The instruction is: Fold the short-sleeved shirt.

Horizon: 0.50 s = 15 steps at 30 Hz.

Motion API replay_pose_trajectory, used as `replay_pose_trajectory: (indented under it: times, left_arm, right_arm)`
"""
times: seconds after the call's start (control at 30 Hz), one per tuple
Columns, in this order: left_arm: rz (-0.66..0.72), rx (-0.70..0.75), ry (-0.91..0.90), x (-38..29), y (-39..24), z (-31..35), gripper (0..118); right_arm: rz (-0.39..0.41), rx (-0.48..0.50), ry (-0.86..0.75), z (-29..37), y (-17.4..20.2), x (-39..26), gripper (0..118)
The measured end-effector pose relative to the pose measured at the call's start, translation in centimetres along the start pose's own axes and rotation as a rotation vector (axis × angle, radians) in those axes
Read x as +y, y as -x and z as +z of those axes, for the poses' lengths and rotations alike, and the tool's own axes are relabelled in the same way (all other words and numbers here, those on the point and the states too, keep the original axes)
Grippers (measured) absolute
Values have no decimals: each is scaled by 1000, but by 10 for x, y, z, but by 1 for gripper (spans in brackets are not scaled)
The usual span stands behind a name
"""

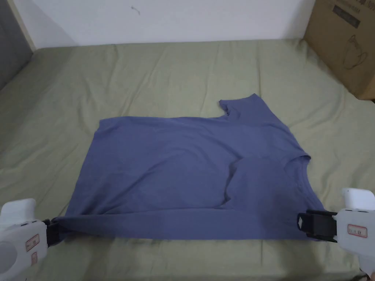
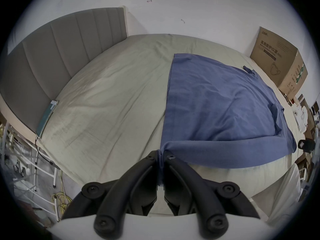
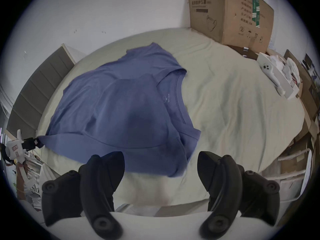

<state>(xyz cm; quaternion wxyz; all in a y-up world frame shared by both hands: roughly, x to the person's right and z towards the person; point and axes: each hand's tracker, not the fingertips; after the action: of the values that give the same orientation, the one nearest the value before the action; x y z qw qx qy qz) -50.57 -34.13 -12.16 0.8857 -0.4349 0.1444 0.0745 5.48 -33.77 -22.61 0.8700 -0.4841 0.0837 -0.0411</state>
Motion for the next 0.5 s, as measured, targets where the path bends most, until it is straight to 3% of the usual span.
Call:
replay_pose_trajectory:
  times: [0.03,0.07,0.1,0.13,0.17,0.2,0.27,0.5]
  left_arm:
    - [-2,-1,2,1,-1,1,5]
    - [4,0,2,2,2,0,5]
    - [14,-5,3,2,3,0,5]
    - [21,-8,7,3,3,1,5]
    - [31,-6,8,2,2,2,5]
    - [37,-7,10,2,6,0,5]
    - [41,-9,17,3,6,1,5]
    - [14,4,10,24,6,12,5]
  right_arm:
    - [19,-1,42,-11,-1,3,90]
    - [35,-15,69,-20,-1,2,78]
    - [50,-23,86,-26,0,0,49]
    - [67,-40,119,-34,1,-3,13]
    - [50,-44,141,-37,1,-7,9]
    - [34,14,153,-37,-1,-9,8]
    - [30,-16,87,-22,0,-11,6]
    - [-74,57,18,12,-15,15,5]
